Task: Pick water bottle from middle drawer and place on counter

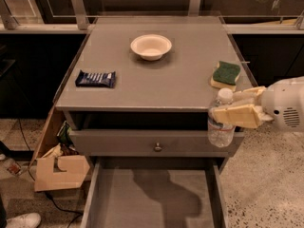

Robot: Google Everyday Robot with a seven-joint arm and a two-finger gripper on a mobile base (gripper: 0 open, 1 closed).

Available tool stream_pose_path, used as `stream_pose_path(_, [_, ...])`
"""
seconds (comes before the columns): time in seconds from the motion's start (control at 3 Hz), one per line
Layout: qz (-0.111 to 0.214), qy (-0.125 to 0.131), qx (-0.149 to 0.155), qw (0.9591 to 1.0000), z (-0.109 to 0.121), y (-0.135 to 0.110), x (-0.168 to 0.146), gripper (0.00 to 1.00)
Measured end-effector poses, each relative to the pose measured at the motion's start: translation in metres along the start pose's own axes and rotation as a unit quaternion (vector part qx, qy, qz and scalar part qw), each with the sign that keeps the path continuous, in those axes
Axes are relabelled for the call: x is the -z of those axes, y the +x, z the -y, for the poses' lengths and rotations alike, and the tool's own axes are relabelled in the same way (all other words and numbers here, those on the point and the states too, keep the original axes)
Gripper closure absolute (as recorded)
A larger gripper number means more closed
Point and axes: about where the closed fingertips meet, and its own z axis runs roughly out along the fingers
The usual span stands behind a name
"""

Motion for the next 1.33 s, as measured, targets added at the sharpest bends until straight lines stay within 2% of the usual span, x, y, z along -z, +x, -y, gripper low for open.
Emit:
stream_pose_path(0.33, [-0.007,-0.019,0.005,0.9998,-0.015,-0.002,0.006,1.00])
stream_pose_path(0.67, [-0.004,-0.020,0.005,0.9998,-0.013,-0.008,0.008,1.00])
stream_pose_path(1.0, [0.015,-0.016,0.009,0.9997,-0.004,-0.036,0.023,1.00])
stream_pose_path(1.33, [0.020,-0.003,0.028,0.9994,0.008,-0.080,0.044,1.00])
